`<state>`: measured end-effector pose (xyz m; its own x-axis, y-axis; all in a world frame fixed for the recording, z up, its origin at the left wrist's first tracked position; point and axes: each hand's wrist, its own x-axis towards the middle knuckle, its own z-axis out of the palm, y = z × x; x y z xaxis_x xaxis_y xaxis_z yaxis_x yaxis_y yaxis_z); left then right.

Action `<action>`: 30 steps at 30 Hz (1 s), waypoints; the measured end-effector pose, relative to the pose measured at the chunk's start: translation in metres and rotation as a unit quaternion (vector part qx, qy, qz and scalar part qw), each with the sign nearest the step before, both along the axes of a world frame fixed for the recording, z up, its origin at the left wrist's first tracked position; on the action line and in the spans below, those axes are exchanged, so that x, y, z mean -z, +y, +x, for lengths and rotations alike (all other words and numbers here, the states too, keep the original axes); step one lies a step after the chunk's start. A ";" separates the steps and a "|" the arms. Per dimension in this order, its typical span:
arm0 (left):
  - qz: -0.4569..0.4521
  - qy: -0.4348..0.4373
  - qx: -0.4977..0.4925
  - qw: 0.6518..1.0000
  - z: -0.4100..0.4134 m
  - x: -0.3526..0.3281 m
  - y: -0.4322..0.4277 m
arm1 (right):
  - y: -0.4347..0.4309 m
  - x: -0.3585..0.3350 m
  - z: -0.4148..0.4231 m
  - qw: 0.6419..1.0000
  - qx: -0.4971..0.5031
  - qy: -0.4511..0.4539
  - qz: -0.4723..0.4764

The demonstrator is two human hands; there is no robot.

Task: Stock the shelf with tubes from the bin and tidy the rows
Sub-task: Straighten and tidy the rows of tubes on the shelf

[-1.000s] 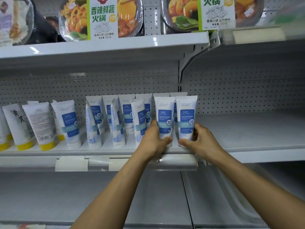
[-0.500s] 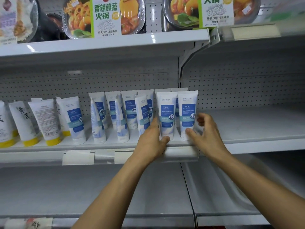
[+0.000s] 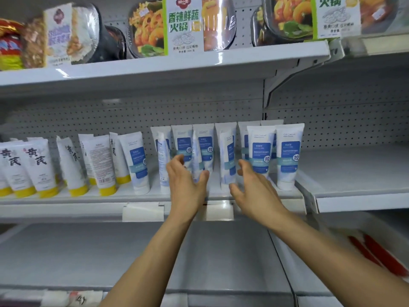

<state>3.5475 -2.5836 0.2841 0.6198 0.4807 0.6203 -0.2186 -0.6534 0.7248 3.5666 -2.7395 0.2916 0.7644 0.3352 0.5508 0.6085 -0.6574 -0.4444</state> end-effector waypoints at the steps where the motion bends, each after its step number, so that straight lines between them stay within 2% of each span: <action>1: -0.001 0.016 0.006 1.000 0.004 -0.001 0.004 | 0.006 0.001 0.001 1.000 0.011 0.014 -0.006; 5: 0.019 0.056 0.019 0.998 0.016 -0.004 0.014 | 0.023 -0.001 0.010 0.996 0.069 0.052 -0.006; 15: 0.043 0.092 0.154 0.983 0.012 -0.008 0.027 | 0.037 -0.006 0.013 0.987 0.157 0.044 -0.006; 21: 0.079 0.077 0.133 0.985 0.018 -0.005 0.031 | 0.040 -0.011 0.013 0.989 0.138 0.052 0.018; 27: 0.021 0.114 0.163 0.980 0.016 -0.009 0.030 | 0.039 -0.009 0.010 0.982 0.189 0.027 0.008; 30: 0.025 0.108 0.151 0.982 0.015 -0.007 0.027 | 0.037 -0.007 0.010 0.981 0.191 0.026 0.001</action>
